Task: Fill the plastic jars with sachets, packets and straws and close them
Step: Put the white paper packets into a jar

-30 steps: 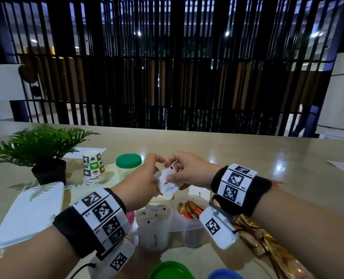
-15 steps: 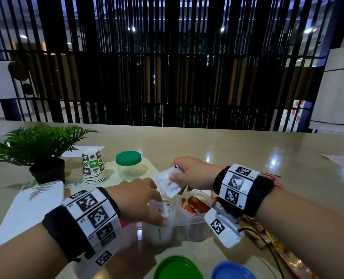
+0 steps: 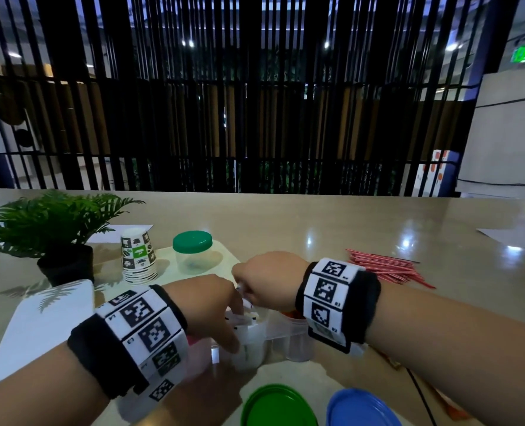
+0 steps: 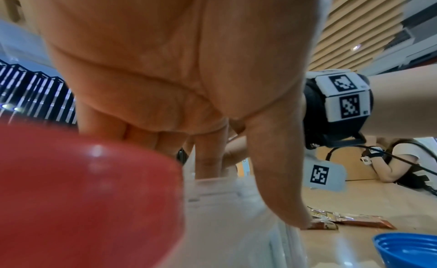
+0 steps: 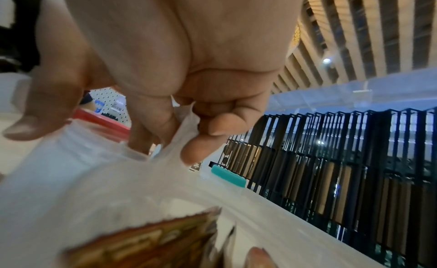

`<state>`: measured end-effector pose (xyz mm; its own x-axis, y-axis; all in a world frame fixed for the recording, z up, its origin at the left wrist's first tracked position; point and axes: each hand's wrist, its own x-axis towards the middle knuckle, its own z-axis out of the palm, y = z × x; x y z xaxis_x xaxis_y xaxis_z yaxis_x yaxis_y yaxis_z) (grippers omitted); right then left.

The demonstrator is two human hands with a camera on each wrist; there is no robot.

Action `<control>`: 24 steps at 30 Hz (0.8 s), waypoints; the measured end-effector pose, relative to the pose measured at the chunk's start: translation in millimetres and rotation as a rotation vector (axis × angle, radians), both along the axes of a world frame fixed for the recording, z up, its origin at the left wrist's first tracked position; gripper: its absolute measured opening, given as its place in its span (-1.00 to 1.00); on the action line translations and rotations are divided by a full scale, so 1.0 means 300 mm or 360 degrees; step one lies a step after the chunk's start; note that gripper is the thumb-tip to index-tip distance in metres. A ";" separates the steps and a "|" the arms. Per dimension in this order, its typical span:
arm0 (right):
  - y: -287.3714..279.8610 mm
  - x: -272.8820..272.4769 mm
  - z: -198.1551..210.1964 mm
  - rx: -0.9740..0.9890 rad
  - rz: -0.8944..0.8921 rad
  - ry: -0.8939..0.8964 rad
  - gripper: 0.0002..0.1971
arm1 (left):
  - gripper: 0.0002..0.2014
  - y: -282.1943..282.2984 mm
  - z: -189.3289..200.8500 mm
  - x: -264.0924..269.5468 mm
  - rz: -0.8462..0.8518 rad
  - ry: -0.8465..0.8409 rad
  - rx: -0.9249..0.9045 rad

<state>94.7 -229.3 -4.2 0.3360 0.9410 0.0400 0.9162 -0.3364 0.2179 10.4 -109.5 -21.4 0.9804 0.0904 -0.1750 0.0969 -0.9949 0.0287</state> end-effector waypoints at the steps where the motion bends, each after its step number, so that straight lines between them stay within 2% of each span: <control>1: 0.002 -0.009 -0.001 -0.0025 0.0020 0.0001 -0.84 | -0.50 0.003 -0.003 0.003 -0.0009 0.0006 -0.0020; 3: 0.008 -0.022 0.003 -0.0088 0.0027 0.0045 -0.84 | -0.52 0.009 -0.006 0.005 -0.0024 0.0000 -0.0039; 6: 0.010 -0.024 0.029 -0.0186 -0.0049 0.0157 -0.79 | -0.41 0.021 -0.008 0.004 -0.0024 -0.0021 -0.0068; 9: 0.016 -0.018 0.047 -0.0249 -0.0091 0.0253 -0.83 | -0.39 0.021 -0.004 -0.001 -0.0045 -0.0021 -0.0083; 17: 0.085 -0.042 0.019 -0.0355 -0.0208 0.0054 -0.86 | -0.45 0.021 0.002 -0.011 -0.0044 0.0008 -0.0046; 21: 0.066 -0.025 0.048 -0.0428 -0.0170 0.0178 -0.77 | -0.40 0.026 0.007 -0.012 -0.0020 0.0006 -0.0026; 24: 0.045 -0.020 0.067 -0.0422 -0.0142 0.0109 -0.74 | -0.37 0.028 0.007 -0.013 0.0024 0.0024 0.0005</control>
